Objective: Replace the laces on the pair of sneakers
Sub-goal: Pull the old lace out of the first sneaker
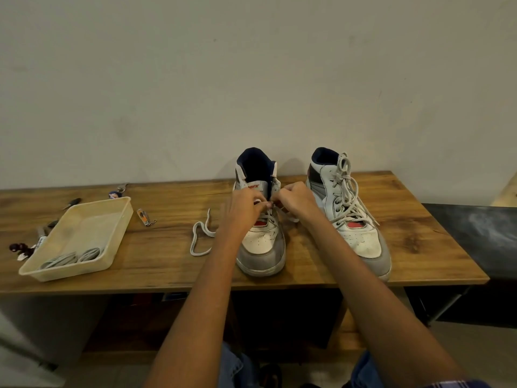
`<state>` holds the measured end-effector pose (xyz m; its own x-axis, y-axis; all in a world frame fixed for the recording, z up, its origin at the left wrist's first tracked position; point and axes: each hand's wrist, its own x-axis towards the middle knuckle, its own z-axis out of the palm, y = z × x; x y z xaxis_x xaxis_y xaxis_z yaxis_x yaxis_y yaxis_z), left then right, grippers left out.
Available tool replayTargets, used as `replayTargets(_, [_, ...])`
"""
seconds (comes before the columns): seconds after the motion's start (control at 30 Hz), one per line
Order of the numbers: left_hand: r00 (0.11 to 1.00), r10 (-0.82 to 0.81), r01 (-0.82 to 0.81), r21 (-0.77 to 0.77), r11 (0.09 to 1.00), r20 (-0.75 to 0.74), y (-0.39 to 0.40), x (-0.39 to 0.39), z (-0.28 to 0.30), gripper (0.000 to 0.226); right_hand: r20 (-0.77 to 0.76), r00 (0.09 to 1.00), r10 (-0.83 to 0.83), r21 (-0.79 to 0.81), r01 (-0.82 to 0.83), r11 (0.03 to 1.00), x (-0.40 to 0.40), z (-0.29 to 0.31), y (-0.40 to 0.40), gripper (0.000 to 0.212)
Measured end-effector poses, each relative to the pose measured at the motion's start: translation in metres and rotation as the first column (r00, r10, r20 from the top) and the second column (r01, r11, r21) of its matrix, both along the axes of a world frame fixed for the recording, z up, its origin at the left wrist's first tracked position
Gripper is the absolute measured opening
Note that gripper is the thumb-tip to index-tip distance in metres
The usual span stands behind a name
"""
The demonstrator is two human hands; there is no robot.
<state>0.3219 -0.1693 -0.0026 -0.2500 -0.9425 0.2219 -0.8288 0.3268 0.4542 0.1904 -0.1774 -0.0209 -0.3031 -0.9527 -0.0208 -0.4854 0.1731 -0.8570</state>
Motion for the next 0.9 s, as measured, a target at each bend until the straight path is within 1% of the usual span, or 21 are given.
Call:
replayTargets(0.07, [1.000,0.010,-0.010,0.010,1.000,-0.029,0.003,-0.003,0.000,0.022,0.003,1.000,0.002,-0.001,-0.002,1.000,0.001,0.000,0.001,0.025])
replayTargets(0.13, [0.997,0.017,-0.022,-0.065,0.998,-0.080,0.007,-0.007,-0.001,0.022,0.013,1.000,-0.003,-0.005,0.003,1.000,0.002,0.001,0.002,0.026])
replayTargets(0.17, [0.986,0.023,-0.048,-0.150,0.988,-0.167,0.008,-0.009,0.000,0.022,0.024,1.000,-0.005,-0.003,0.005,1.000,0.001,0.001,0.003,0.026])
replayTargets(0.2, [0.948,0.039,-0.119,-0.238,0.964,-0.317,0.007,-0.008,0.001,0.022,0.038,0.999,-0.002,0.004,0.002,1.000,0.000,0.001,0.003,0.027])
replayTargets(0.23, [0.847,0.053,-0.231,-0.276,0.933,-0.529,0.004,-0.006,0.005,0.023,0.046,0.999,0.003,0.012,-0.003,1.000,-0.001,0.001,0.003,0.027])
replayTargets(0.3, [0.461,0.069,-0.358,-0.115,0.927,-0.885,-0.003,0.001,0.016,0.028,0.033,0.999,0.007,0.014,-0.008,1.000,-0.001,0.002,0.003,0.027])
replayTargets(0.33, [0.275,0.090,-0.329,-0.006,0.944,-0.957,-0.005,0.004,0.020,0.031,0.024,1.000,0.004,0.009,-0.004,1.000,-0.001,0.002,0.002,0.025])
replayTargets(0.37, [0.152,0.123,-0.267,0.079,0.960,-0.981,-0.004,0.005,0.022,0.032,0.021,1.000,0.003,0.008,-0.003,1.000,0.000,0.003,0.002,0.022])
replayTargets(0.4, [0.094,0.158,-0.207,0.136,0.969,-0.983,-0.002,0.005,0.023,0.032,0.021,1.000,0.004,0.008,-0.004,1.000,0.001,0.003,0.002,0.018])
replayTargets(0.43, [0.111,0.174,-0.163,0.155,0.974,-0.979,0.000,0.005,0.023,0.032,0.022,1.000,0.006,0.009,-0.006,1.000,0.002,0.003,0.002,0.016])
replayTargets(0.47, [0.222,0.168,-0.151,0.136,0.979,-0.961,0.002,0.004,0.023,0.031,0.021,1.000,0.005,0.009,-0.005,1.000,0.002,0.002,0.003,0.017])
replayTargets(0.5, [0.427,0.140,-0.158,0.079,0.984,-0.893,0.001,0.002,0.020,0.029,0.022,1.000,0.000,0.008,0.000,1.000,0.002,0.002,0.002,0.020])
replayTargets(0.53, [0.665,0.106,-0.157,0.000,0.988,-0.739,0.000,0.002,0.016,0.028,0.022,1.000,-0.004,0.003,0.004,1.000,0.001,0.001,0.002,0.023])
replayTargets(0.57, [0.854,0.081,-0.130,-0.059,0.990,-0.514,-0.001,0.002,0.011,0.028,0.018,1.000,-0.006,-0.002,0.006,1.000,0.001,0.002,0.002,0.023])
replayTargets(0.6, [0.956,0.057,-0.082,-0.074,0.994,-0.289,-0.002,0.002,0.007,0.030,0.012,1.000,-0.002,-0.007,0.002,1.000,0.001,0.002,0.002,0.022])
replayTargets(0.63, [0.993,0.022,-0.028,-0.051,0.998,-0.119,-0.002,0.001,0.004,0.032,0.009,1.000,0.003,-0.009,-0.003,1.000,0.001,0.002,0.003,0.019])
replayTargets(0.67, [1.000,-0.005,0.005,-0.005,1.000,-0.016,-0.002,0.000,0.001,0.032,0.012,1.000,0.006,-0.010,-0.005,1.000,0.001,0.002,0.003,0.017])
replayTargets(0.7, [1.000,-0.008,0.007,0.043,0.999,0.024,-0.001,-0.001,0.000,0.031,0.018,1.000,0.004,-0.009,-0.004,1.000,0.001,0.002,0.004,0.017])
replayTargets(0.73, [1.000,0.003,-0.004,0.095,0.995,0.014,-0.001,-0.001,-0.001,0.032,0.022,1.000,0.001,-0.007,-0.001,1.000,0.001,0.002,0.004,0.018])
replayTargets(0.8, [0.993,0.037,-0.019,0.158,0.987,-0.111,-0.001,-0.002,-0.002,0.035,0.019,1.000,-0.003,-0.004,0.003,1.000,0.001,0.002,0.005,0.023])
replayTargets(0.9, [0.951,0.094,-0.050,0.154,0.987,-0.294,-0.001,-0.004,-0.001,0.028,0.017,1.000,-0.006,-0.007,0.006,1.000,0.002,0.002,0.004,0.025])
